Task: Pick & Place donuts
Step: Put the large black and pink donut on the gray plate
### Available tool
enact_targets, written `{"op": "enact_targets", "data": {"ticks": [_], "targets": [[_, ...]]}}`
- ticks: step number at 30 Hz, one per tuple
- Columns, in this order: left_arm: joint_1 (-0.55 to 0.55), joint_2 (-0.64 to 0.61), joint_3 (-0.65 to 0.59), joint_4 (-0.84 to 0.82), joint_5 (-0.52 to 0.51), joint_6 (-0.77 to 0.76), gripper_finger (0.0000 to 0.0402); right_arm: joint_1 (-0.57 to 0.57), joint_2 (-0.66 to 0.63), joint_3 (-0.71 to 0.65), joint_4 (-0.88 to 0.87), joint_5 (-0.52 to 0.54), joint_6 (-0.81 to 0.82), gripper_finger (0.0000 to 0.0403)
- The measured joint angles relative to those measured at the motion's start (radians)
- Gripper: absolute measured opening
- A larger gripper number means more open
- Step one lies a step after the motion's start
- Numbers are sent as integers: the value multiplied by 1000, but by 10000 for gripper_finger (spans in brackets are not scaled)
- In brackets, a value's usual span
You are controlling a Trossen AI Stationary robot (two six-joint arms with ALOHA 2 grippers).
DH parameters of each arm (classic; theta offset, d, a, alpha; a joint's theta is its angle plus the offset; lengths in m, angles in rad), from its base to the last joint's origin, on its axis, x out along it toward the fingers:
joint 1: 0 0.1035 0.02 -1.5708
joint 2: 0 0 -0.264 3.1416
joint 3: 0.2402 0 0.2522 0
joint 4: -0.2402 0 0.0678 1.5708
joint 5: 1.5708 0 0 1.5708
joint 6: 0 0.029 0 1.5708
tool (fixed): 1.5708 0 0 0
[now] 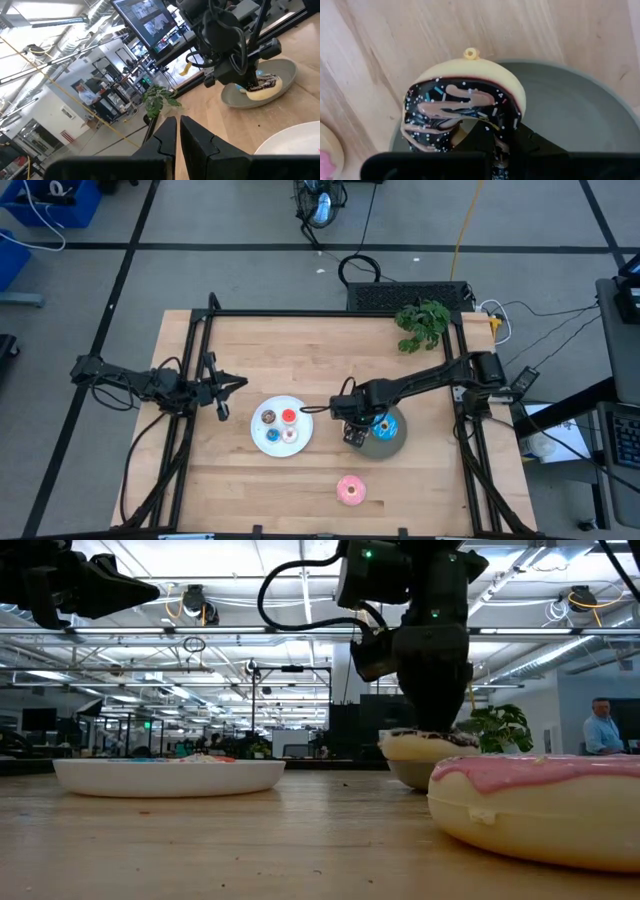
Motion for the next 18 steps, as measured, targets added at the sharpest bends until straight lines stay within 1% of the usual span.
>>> {"op": "enact_targets", "data": {"ticks": [14, 18], "targets": [[0, 0, 0, 0, 1, 3, 31, 0, -5, 0, -8, 1, 6, 13], [0, 0, 0, 0, 1, 4, 31, 0, -25, 0, 2, 3, 7, 13]]}}
